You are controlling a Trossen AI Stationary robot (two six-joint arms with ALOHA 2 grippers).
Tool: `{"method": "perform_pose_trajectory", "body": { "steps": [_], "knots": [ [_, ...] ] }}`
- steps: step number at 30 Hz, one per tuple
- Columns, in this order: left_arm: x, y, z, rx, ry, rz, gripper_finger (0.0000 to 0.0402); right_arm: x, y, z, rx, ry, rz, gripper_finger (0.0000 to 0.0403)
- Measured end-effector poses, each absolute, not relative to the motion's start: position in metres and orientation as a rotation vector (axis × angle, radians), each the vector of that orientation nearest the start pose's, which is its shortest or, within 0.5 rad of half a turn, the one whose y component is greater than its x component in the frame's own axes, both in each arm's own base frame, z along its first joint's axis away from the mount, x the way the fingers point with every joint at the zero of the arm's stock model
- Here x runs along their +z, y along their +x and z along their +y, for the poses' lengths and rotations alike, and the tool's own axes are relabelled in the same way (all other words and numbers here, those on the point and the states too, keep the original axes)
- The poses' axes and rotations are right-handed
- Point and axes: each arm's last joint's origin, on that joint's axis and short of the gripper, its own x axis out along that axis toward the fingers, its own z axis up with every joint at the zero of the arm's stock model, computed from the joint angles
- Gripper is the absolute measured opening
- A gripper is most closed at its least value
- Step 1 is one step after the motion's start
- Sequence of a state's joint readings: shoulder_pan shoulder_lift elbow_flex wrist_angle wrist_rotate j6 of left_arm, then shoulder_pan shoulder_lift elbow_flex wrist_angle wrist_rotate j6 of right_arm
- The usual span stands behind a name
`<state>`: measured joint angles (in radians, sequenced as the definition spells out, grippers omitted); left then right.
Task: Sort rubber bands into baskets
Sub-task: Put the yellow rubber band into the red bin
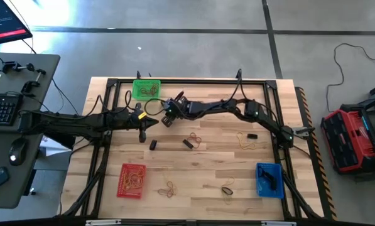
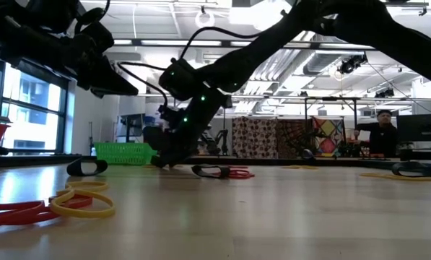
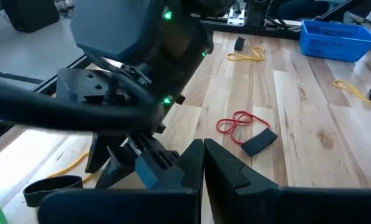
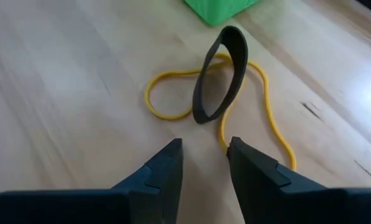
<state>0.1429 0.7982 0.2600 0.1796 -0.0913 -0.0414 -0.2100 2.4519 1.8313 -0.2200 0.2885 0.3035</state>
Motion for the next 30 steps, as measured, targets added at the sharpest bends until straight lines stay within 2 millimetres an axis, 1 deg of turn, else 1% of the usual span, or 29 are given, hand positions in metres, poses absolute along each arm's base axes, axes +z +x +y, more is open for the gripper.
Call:
{"method": "perform_pose_trajectory", "body": {
  "steps": [4, 7, 11, 14, 18, 20, 22, 26, 30],
  "knots": [
    [0.184, 0.165, 0.026, 0.239, -0.050, 0.358, 0.0002, 0.111, 0.510, -0.111, -0.602, 0.194, 0.772, 0.0120],
    [0.184, 0.165, 0.026, 0.239, -0.051, 0.359, 0.0002, 0.115, 0.510, -0.114, -0.611, 0.199, 0.782, 0.0120],
    [0.184, 0.165, 0.026, 0.231, -0.053, 0.363, 0.0002, 0.115, 0.510, -0.114, -0.605, 0.205, 0.793, 0.0123],
    [0.183, 0.165, 0.026, 0.231, -0.053, 0.368, 0.0002, 0.117, 0.510, -0.112, -0.585, 0.217, 0.795, 0.0146],
    [0.183, 0.165, 0.026, 0.231, -0.053, 0.374, 0.0002, 0.117, 0.510, -0.111, -0.601, 0.223, 0.791, 0.0198],
    [0.182, 0.164, 0.026, 0.231, -0.055, 0.377, 0.0002, 0.117, 0.509, -0.115, -0.607, 0.226, 0.798, 0.0219],
    [0.182, 0.164, 0.026, 0.232, -0.059, 0.379, 0.0002, 0.117, 0.507, -0.119, -0.614, 0.239, 0.800, 0.0231],
    [0.182, 0.164, 0.026, 0.232, -0.060, 0.379, 0.0002, 0.117, 0.506, -0.127, -0.639, 0.249, 0.789, 0.0228],
    [0.182, 0.164, 0.026, 0.232, -0.060, 0.379, 0.0002, 0.117, 0.505, -0.130, -0.610, 0.275, 0.792, 0.0192]
  ]
}}
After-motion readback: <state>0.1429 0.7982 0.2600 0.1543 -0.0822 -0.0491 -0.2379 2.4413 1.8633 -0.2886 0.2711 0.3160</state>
